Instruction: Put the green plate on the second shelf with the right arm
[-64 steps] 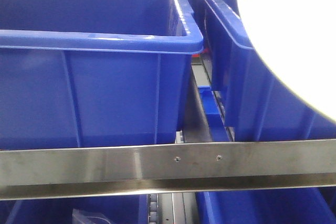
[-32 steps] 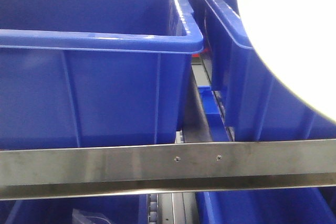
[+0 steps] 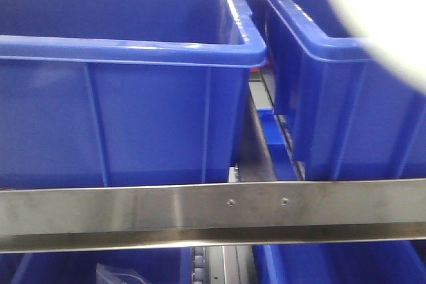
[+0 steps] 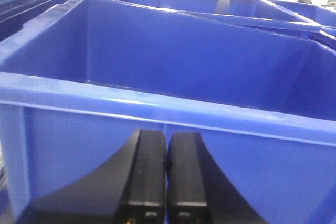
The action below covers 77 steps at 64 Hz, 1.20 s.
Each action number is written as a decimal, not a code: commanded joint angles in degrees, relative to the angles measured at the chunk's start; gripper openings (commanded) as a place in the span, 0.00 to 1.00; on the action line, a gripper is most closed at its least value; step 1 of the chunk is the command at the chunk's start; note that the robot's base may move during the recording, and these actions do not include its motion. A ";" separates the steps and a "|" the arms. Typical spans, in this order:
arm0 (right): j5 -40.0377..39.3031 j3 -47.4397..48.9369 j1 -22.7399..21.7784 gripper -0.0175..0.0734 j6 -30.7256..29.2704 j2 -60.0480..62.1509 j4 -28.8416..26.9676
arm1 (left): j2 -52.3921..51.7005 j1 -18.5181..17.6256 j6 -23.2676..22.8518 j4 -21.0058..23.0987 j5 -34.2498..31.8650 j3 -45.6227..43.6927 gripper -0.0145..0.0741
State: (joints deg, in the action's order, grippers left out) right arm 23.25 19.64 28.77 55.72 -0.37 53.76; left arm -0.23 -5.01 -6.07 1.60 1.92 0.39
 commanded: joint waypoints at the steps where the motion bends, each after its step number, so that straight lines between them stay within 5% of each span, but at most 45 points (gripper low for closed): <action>1: 3.99 4.88 -0.14 0.25 7.01 -2.21 10.48 | -0.93 -0.17 -0.19 0.47 -5.14 2.34 0.31; 17: 9.69 6.28 -0.14 0.25 31.26 -13.17 40.27 | -0.93 -0.17 -0.19 0.47 -5.14 2.34 0.31; 26: 16.83 6.32 -0.14 0.25 46.51 -23.85 51.69 | -0.93 -0.17 -0.19 0.47 -5.14 2.34 0.31; 41: 27.33 16.17 -0.14 0.26 49.04 -46.17 51.69 | -0.93 -0.17 -0.19 0.47 -5.14 2.34 0.31; 55: 34.09 25.46 -0.21 0.26 43.88 -56.35 51.63 | -0.93 -0.17 -0.19 0.47 -5.14 2.34 0.31; 71: 31.70 26.48 -0.85 0.27 43.58 -56.90 47.45 | -0.93 -0.17 -0.19 0.47 -5.14 2.34 0.31; 77: 26.34 26.48 -3.34 0.38 43.58 -57.90 47.32 | -0.93 -0.17 -0.19 0.47 -5.14 2.34 0.31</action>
State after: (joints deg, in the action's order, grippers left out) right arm 51.73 43.92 27.26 99.54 -58.20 96.69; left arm -0.23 -5.01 -6.07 1.60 1.92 0.39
